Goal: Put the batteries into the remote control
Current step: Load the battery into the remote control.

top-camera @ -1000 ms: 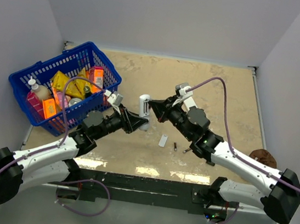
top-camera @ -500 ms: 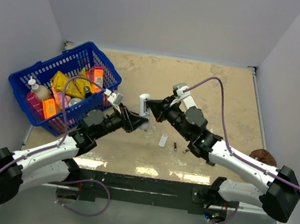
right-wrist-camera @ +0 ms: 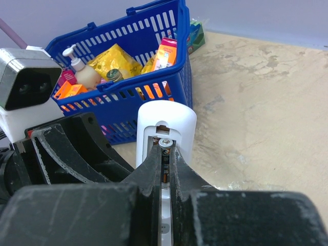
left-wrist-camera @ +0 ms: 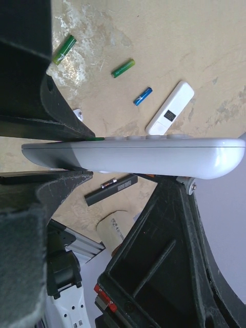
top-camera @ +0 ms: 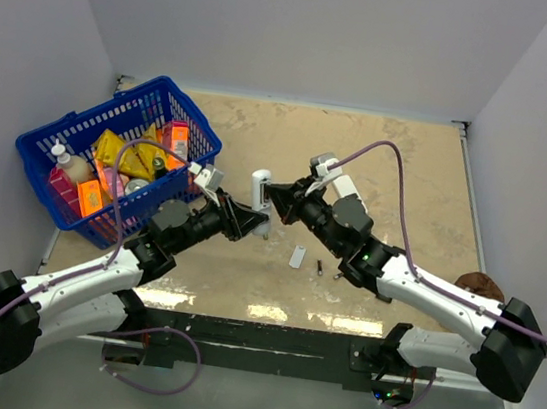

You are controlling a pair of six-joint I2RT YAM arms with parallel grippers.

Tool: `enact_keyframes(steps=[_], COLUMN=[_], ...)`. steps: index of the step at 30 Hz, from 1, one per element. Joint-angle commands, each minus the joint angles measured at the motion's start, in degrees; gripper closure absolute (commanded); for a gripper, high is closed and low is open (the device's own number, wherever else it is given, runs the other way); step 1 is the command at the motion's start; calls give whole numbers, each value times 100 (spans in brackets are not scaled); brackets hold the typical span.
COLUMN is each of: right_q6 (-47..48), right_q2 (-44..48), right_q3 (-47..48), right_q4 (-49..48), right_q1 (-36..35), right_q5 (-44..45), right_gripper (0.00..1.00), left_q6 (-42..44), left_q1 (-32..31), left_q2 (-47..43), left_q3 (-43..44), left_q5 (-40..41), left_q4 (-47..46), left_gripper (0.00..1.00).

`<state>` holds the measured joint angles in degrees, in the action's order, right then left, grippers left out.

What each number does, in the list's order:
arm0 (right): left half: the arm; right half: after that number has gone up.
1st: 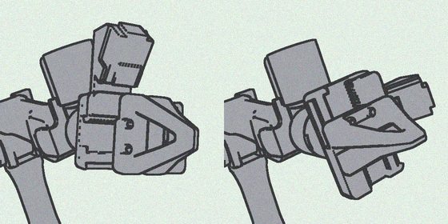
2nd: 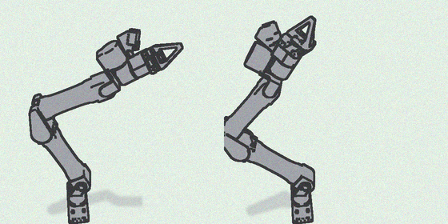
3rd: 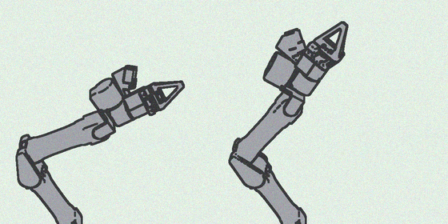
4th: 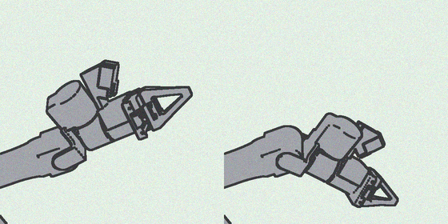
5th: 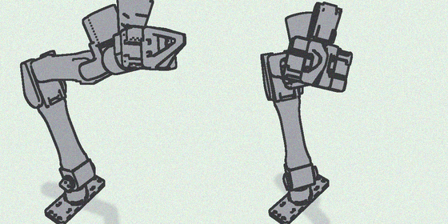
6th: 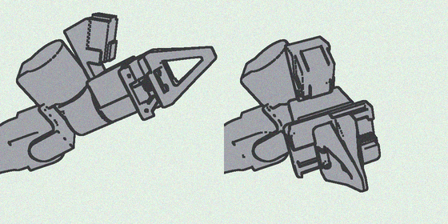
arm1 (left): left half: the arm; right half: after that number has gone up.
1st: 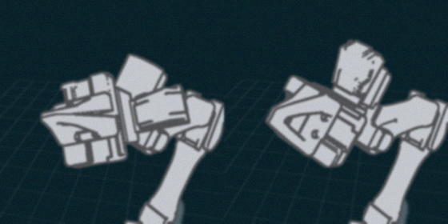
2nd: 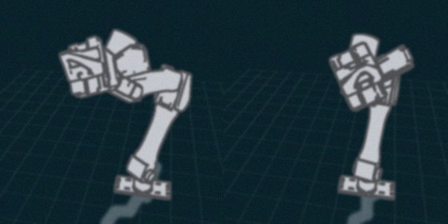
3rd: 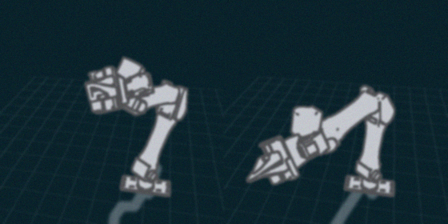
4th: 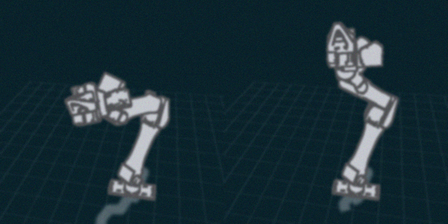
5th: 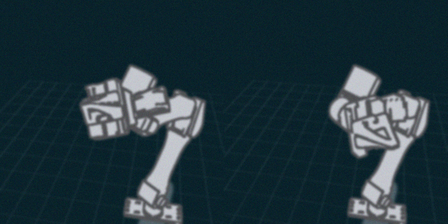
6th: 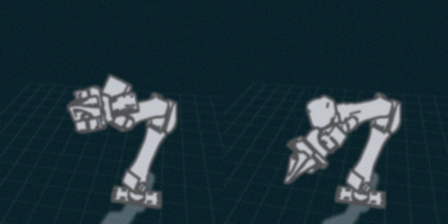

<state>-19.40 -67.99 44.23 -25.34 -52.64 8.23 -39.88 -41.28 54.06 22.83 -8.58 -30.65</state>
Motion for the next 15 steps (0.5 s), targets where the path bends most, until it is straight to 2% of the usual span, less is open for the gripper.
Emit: enact_keyframes(steps=[1,9,15], right_q6=[77,200,68], right_q2=[13,-4,-127], right_q3=[-81,-125,-186], right_q4=[-226,-67,-296], right_q1=[-62,-97,-141], right_q5=[170,311,276], right_gripper=[100,100,100], left_q6=[33,77,120], left_q1=[6,6,6], left_q2=[-159,-98,-54], left_q3=[301,266,275], left_q5=[5,-100,-179], left_q4=[-327,-432,-521], left_gripper=[100,100,100])
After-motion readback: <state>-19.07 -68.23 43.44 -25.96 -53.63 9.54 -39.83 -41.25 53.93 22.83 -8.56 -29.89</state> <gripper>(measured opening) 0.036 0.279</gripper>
